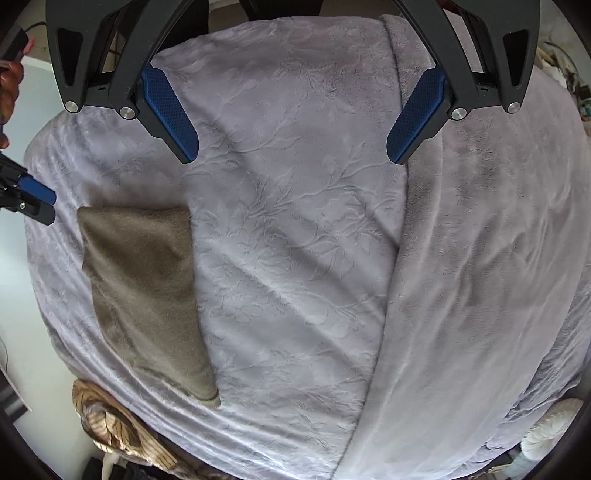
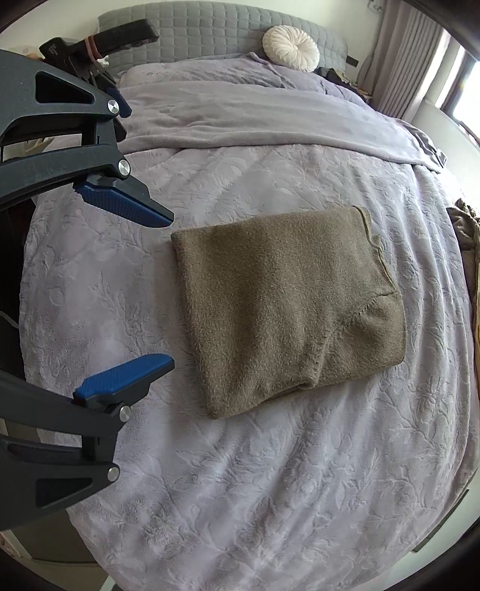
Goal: Fold small clothes
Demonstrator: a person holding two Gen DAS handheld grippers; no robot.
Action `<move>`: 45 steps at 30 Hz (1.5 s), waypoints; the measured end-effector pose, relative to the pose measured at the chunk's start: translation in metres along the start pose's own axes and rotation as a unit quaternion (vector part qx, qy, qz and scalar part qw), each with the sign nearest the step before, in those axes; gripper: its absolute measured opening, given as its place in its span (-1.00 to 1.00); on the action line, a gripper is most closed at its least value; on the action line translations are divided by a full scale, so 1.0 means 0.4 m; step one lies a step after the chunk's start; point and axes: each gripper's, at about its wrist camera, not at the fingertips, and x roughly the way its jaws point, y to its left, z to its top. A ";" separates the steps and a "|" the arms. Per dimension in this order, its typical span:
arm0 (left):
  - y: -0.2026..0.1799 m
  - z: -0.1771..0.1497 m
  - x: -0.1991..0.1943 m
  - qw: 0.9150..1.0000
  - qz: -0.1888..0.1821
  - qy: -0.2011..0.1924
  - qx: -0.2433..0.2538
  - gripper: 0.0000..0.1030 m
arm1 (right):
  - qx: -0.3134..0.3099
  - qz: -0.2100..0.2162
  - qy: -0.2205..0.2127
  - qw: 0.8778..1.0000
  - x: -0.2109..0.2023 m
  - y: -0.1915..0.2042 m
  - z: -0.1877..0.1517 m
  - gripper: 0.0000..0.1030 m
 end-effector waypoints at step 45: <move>-0.322 0.371 0.176 1.000 0.029 -0.012 -0.001 0.98 | -0.003 0.125 0.032 0.992 0.092 -0.291 0.415 0.44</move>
